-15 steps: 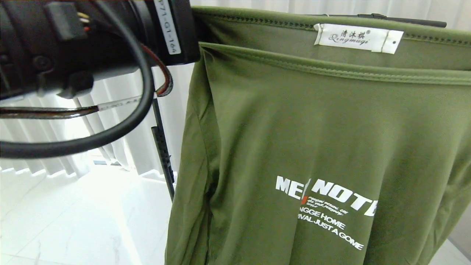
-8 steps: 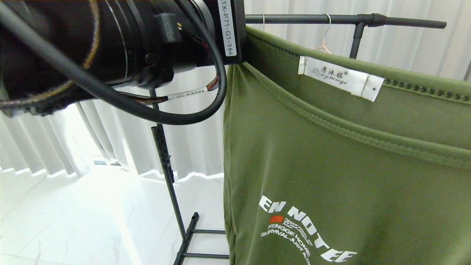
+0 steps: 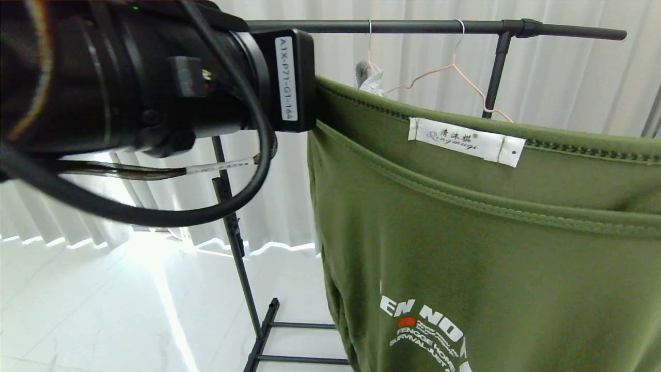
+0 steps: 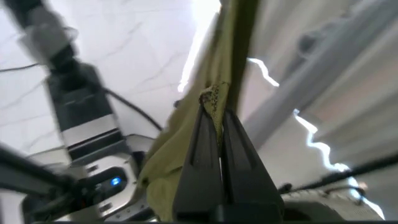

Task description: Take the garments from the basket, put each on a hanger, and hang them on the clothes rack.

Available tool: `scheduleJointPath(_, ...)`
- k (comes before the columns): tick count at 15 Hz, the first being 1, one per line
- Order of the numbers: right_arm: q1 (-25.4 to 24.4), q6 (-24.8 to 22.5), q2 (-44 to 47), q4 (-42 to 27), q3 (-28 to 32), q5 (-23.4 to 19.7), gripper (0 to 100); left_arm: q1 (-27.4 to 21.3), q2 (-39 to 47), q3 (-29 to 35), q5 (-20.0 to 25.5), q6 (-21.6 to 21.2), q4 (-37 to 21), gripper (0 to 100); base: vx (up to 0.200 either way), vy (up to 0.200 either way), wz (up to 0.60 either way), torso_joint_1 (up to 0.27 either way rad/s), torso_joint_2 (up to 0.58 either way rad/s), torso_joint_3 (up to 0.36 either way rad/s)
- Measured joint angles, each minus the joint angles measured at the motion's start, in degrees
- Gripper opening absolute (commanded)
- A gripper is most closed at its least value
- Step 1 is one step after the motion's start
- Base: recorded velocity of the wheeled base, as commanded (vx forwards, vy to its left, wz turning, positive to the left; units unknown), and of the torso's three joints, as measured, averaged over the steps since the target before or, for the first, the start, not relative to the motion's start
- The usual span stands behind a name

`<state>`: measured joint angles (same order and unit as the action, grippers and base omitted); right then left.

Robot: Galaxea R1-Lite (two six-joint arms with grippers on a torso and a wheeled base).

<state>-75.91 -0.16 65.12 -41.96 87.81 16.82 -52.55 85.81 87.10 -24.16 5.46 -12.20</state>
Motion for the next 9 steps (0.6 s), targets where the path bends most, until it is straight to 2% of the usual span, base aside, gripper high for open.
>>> scheduleJointPath(2,7.3,-1.3,0.5,3.0,-0.1,-0.1,0,-0.3,-3.5,-1.0,3.6,0.6,-4.8,0,0.000,0.000,0.00,0.000,0.00,0.000)
scheduleJointPath(5,15.8,-2.4,3.9,13.2,-0.2,-0.4,0,-2.8,-9.0,-2.0,12.3,2.1,-12.2,0,0.000,0.000,0.00,0.000,0.00,0.000)
scheduleJointPath(7,18.2,-2.8,7.1,19.7,0.0,-0.5,0,-5.7,-12.2,-2.2,17.3,3.2,-14.1,0,0.000,0.000,0.00,0.000,0.00,0.000)
scheduleJointPath(9,18.8,-3.6,10.2,24.9,0.2,-0.7,0,-8.9,-14.2,-2.2,18.9,3.5,-14.3,0,0.000,0.000,0.00,0.000,0.00,0.000)
